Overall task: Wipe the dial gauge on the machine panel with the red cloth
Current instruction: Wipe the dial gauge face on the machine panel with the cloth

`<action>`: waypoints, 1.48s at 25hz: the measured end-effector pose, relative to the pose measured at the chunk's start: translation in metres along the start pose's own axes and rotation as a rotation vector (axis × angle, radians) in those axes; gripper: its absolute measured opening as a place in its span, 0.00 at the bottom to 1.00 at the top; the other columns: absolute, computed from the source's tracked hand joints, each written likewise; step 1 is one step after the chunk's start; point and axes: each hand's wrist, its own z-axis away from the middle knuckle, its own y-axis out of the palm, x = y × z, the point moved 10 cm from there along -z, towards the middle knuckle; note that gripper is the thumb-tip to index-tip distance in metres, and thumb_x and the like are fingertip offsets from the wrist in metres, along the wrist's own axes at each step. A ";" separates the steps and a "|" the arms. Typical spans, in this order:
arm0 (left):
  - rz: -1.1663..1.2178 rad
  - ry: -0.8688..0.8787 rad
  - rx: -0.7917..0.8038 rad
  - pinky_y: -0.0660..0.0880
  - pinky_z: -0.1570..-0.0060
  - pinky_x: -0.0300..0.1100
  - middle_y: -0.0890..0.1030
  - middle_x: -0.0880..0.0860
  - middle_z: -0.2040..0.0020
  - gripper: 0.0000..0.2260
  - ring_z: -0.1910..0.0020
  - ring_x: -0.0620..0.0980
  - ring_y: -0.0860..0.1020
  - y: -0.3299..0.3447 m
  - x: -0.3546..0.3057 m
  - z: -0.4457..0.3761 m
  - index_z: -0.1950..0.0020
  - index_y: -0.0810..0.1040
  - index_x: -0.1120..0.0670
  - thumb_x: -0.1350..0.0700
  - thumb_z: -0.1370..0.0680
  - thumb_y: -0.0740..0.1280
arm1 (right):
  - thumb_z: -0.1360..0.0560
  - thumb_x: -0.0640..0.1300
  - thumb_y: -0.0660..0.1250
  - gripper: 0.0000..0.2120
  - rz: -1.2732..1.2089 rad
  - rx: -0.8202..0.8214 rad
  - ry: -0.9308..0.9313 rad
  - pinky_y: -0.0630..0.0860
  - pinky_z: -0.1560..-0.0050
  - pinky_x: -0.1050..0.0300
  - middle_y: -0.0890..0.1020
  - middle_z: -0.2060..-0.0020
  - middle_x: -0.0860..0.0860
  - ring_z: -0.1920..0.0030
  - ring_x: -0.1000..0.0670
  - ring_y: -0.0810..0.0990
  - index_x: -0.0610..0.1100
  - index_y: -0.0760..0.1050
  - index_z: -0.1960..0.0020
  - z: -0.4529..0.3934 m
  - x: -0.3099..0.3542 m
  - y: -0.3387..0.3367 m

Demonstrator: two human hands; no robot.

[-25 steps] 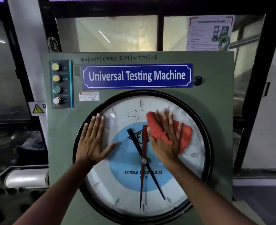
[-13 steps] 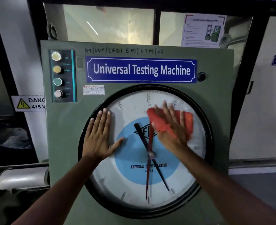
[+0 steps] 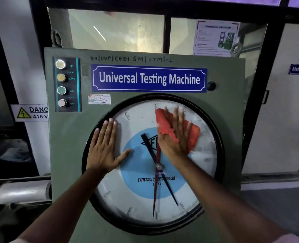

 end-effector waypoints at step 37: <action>0.004 0.020 0.079 0.39 0.14 0.50 0.41 0.53 0.11 0.48 0.11 0.52 0.43 -0.001 -0.003 0.003 0.11 0.43 0.56 0.25 0.20 0.50 | 0.16 0.62 0.58 0.38 0.045 0.074 -0.235 0.47 0.16 0.32 0.46 0.12 0.49 0.13 0.45 0.47 0.57 0.44 0.13 0.052 0.039 0.028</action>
